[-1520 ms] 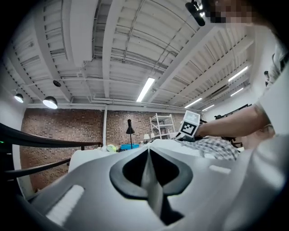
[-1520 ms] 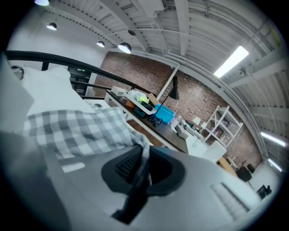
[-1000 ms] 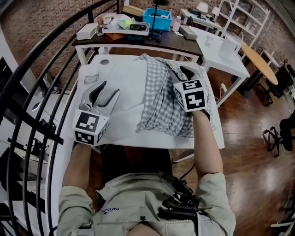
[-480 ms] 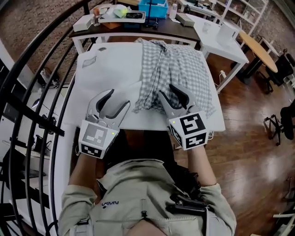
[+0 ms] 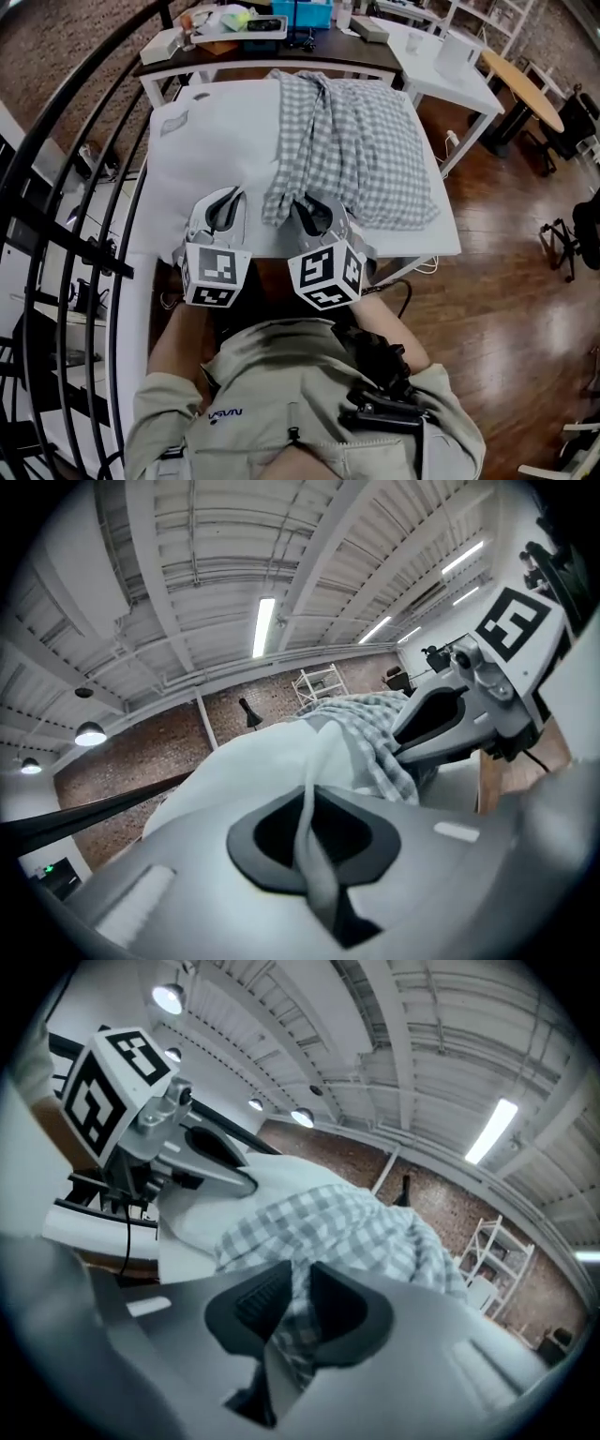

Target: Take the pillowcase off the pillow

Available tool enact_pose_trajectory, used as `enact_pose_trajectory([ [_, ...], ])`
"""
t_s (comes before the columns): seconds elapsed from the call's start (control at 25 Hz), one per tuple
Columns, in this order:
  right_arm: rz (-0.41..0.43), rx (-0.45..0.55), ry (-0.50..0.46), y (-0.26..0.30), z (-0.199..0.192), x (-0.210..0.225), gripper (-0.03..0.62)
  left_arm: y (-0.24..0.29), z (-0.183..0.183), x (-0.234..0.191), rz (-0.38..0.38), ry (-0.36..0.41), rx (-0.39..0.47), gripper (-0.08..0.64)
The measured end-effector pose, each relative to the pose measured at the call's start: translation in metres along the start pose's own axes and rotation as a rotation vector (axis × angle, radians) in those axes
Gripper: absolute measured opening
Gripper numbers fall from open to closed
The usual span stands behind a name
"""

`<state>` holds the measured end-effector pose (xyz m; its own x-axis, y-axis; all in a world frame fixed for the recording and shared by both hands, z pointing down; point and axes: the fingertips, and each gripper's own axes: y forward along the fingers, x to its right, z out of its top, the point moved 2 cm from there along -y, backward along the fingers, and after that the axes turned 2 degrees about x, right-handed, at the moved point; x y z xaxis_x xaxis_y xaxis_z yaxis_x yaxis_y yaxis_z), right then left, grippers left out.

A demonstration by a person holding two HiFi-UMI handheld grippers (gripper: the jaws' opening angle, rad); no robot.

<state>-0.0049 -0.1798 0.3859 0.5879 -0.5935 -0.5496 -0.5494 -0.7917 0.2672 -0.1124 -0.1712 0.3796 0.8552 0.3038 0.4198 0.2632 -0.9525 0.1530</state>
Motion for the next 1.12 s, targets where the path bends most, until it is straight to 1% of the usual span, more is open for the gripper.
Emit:
enact_pose_trajectory([
  [0.12, -0.042, 0.015, 0.002, -0.012, 0.004, 0.015, 0.037, -0.002, 0.023, -0.014, 0.027, 0.022, 0.054, 0.014],
  [0.32, -0.137, 0.000, 0.004, -0.032, -0.002, 0.060, 0.029, -0.010, 0.043, -0.046, 0.106, -0.033, 0.100, 0.014],
  [0.36, -0.160, -0.006, 0.005, -0.036, -0.006, 0.070, 0.028, -0.010, 0.045, -0.050, 0.108, -0.039, 0.108, 0.014],
  [0.44, -0.202, -0.026, 0.005, -0.043, -0.015, 0.088, 0.028, -0.010, 0.045, -0.056, 0.089, -0.062, 0.126, 0.014],
  [0.68, -0.309, -0.142, -0.018, -0.060, -0.058, 0.125, 0.026, -0.018, 0.037, -0.074, 0.081, -0.182, 0.152, 0.014],
  [0.76, -0.310, -0.175, -0.008, -0.060, -0.075, 0.126, 0.026, -0.020, 0.031, -0.069, 0.068, -0.207, 0.141, 0.014],
  [0.92, -0.252, -0.223, 0.066, -0.056, -0.103, 0.111, 0.024, -0.017, 0.005, -0.050, 0.031, -0.252, 0.070, 0.014],
  [1.04, -0.231, -0.220, 0.112, -0.055, -0.110, 0.103, 0.023, -0.010, -0.013, -0.041, 0.001, -0.289, 0.029, 0.021],
  [1.12, -0.221, -0.208, 0.130, -0.054, -0.113, 0.100, 0.023, -0.010, -0.013, -0.034, -0.020, -0.277, 0.028, 0.050],
])
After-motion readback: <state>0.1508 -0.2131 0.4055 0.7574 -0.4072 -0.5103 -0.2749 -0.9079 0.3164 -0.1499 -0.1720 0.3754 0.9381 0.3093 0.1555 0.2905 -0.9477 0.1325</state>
